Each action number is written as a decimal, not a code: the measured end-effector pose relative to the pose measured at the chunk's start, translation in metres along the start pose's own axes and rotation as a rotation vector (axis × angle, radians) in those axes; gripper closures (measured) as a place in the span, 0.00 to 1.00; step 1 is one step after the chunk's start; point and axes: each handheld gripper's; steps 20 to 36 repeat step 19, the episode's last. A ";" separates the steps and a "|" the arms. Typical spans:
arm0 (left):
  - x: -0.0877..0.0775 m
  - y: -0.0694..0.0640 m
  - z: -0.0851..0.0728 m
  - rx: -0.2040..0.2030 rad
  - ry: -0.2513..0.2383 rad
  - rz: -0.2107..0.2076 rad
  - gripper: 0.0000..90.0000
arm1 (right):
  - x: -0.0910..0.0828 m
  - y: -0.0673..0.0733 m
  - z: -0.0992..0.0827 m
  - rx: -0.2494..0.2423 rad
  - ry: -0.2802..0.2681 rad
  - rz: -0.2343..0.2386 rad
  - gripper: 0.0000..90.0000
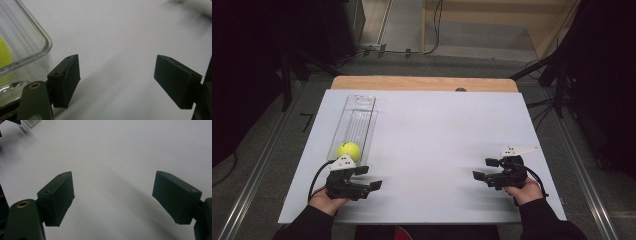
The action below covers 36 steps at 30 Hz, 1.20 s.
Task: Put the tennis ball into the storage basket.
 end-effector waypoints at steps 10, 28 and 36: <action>0.000 0.000 0.000 0.003 -0.001 -0.001 0.24 | 0.002 -0.001 0.000 -0.002 0.002 -0.001 0.17; 0.000 0.000 0.001 0.005 0.000 -0.004 0.24 | 0.002 -0.002 -0.001 -0.004 0.009 0.003 0.17; 0.000 0.000 0.001 0.005 0.000 -0.004 0.24 | 0.002 -0.002 -0.001 -0.004 0.009 0.003 0.17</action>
Point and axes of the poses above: each handheld gripper's, and its own axes: x roughly forward along the jaws, z roughly out of its top, y roughly to its left, and after that the axes turned 2 degrees about -z, right-handed
